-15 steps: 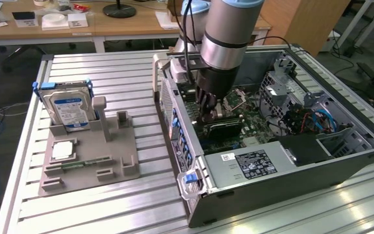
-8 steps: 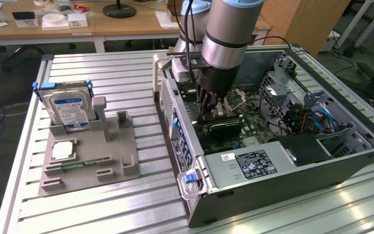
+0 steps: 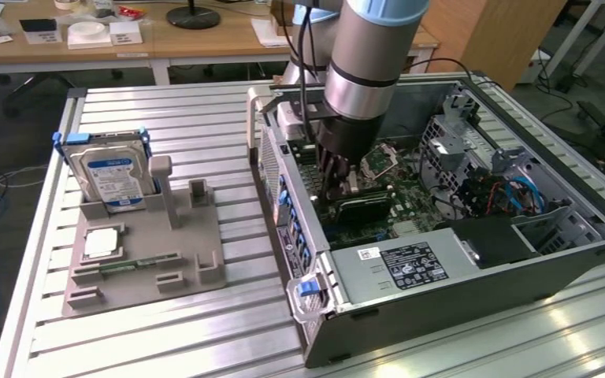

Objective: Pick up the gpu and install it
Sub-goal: 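Press down on the gpu until it lock into place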

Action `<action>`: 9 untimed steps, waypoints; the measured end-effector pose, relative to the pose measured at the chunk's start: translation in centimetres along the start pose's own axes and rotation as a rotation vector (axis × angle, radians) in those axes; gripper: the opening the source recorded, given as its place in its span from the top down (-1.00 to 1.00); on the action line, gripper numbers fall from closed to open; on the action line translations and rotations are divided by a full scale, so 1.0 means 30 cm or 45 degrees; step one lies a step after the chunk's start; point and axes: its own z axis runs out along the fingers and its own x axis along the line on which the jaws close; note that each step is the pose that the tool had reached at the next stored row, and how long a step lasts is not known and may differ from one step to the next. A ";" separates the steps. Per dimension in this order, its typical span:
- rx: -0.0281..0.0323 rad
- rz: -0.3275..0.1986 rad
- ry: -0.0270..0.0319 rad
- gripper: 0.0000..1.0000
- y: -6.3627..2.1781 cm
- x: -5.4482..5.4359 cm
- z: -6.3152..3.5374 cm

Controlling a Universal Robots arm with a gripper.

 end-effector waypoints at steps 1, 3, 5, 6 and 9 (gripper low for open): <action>-0.0016 0.000 0.0016 0.79 0.000 0.000 0.004; -0.0035 0.000 0.0019 0.79 0.000 0.001 0.016; -0.0062 0.000 0.0035 0.79 -0.001 0.000 0.021; -0.0068 0.000 0.0038 0.79 -0.001 -0.001 0.021; -0.0058 0.000 0.0017 0.79 -0.001 -0.001 0.017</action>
